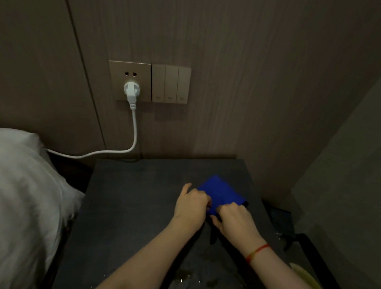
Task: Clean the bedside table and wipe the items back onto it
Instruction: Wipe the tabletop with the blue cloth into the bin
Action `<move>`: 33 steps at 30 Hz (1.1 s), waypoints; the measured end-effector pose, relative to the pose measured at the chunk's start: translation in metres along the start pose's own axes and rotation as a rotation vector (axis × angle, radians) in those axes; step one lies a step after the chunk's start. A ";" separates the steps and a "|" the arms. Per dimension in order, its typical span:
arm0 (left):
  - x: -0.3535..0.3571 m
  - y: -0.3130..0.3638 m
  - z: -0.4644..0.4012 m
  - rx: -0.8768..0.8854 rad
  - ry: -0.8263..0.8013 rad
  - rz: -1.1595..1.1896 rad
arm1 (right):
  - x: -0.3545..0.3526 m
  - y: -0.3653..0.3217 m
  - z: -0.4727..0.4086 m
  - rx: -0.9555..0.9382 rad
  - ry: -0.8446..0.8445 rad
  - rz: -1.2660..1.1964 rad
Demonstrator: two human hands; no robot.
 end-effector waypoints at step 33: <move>-0.124 -0.128 0.112 -0.224 -0.096 1.104 | -0.164 -0.077 -0.016 -0.260 -0.133 -0.886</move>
Point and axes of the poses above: each hand's wrist, its own z-axis away from the middle knuckle, its own x-axis out of the palm, y = z × x, the point moved 5 cm from there along -z, towards the middle knuckle
